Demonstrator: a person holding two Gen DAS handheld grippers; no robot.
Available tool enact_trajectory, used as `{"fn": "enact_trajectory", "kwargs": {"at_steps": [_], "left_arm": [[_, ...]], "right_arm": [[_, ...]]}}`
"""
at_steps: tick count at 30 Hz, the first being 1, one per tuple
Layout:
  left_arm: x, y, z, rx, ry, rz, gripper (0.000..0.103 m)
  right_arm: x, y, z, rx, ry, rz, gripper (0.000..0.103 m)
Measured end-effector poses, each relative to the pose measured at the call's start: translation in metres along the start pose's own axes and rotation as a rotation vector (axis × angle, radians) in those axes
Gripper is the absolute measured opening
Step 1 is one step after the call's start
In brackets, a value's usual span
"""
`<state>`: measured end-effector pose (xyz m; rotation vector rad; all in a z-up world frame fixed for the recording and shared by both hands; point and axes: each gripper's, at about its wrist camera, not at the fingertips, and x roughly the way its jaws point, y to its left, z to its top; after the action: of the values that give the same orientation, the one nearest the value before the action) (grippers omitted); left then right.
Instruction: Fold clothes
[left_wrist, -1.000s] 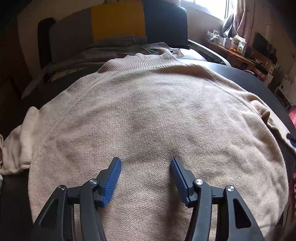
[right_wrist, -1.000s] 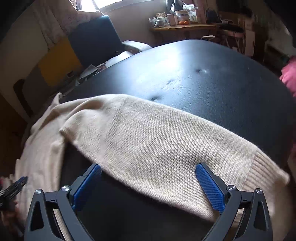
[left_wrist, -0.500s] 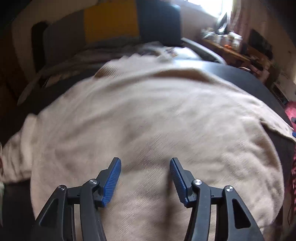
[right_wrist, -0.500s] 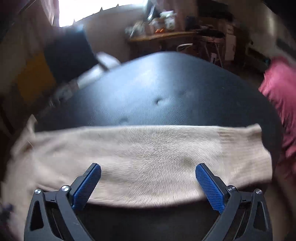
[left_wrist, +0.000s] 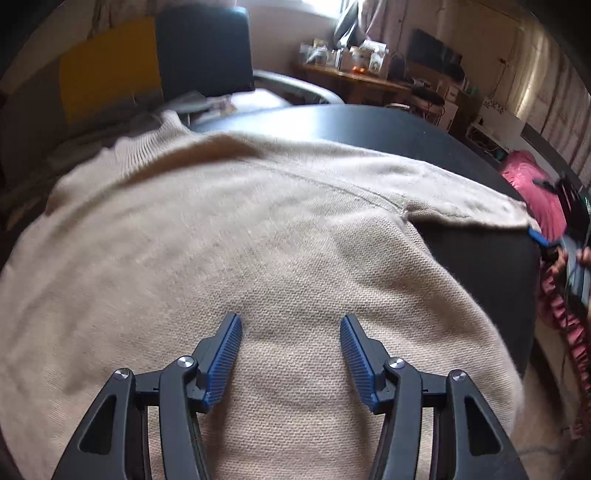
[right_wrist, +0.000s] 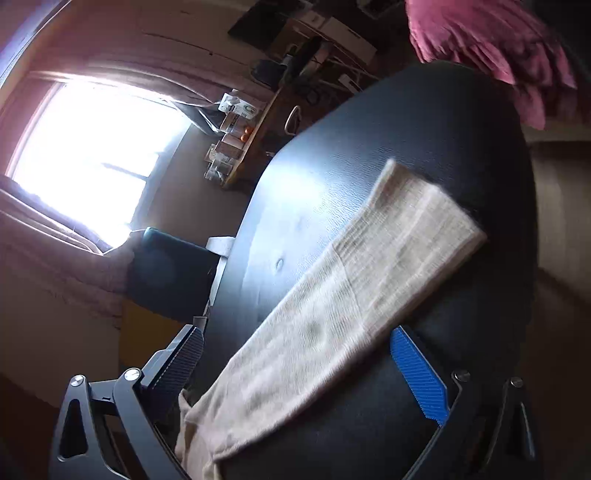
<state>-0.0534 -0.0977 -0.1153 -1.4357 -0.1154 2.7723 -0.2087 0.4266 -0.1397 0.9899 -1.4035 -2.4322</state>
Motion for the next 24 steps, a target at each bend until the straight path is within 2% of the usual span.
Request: {"fn": "enact_trajectory", "kwargs": {"at_steps": [5, 7, 8, 9, 11, 12, 13, 15, 20, 21, 24], "left_arm": [[-0.001, -0.001, -0.004, -0.002, -0.017, -0.006, 0.061], [-0.002, -0.002, -0.006, -0.004, -0.022, -0.008, 0.065], [-0.003, -0.003, -0.007, -0.005, -0.024, -0.009, 0.066], [-0.003, -0.004, -0.007, -0.003, -0.026, -0.009, 0.068], [-0.002, -0.007, -0.007, 0.01, -0.027, -0.007, 0.068], [-0.001, -0.006, -0.005, 0.008, -0.028, -0.012, 0.069], [-0.001, -0.005, -0.005, 0.005, -0.029, -0.018, 0.069], [-0.001, -0.004, -0.004, 0.002, -0.031, -0.029, 0.07], [0.0, -0.002, -0.004, -0.007, -0.038, -0.057, 0.071], [0.0, -0.001, -0.004, -0.009, -0.039, -0.062, 0.072], [-0.003, 0.004, -0.005, -0.028, -0.041, -0.094, 0.071]], "right_arm": [[0.017, 0.004, 0.008, 0.031, 0.009, -0.047, 0.103], [0.022, 0.009, 0.007, -0.005, 0.033, -0.068, 0.103], [0.024, 0.012, 0.006, -0.027, 0.045, -0.078, 0.099], [0.025, 0.013, 0.005, -0.045, 0.048, -0.097, 0.091], [0.035, 0.011, 0.004, -0.065, 0.07, -0.166, 0.039], [0.039, 0.01, 0.003, -0.07, 0.078, -0.189, 0.029], [0.043, 0.009, 0.003, -0.074, 0.081, -0.198, 0.024], [0.047, 0.006, 0.005, -0.046, 0.092, -0.182, 0.024], [0.053, -0.012, 0.018, 0.157, 0.097, -0.092, 0.028], [0.056, -0.009, 0.02, 0.148, 0.102, -0.103, 0.028], [0.067, 0.017, 0.017, -0.007, 0.118, -0.2, 0.027]]}}
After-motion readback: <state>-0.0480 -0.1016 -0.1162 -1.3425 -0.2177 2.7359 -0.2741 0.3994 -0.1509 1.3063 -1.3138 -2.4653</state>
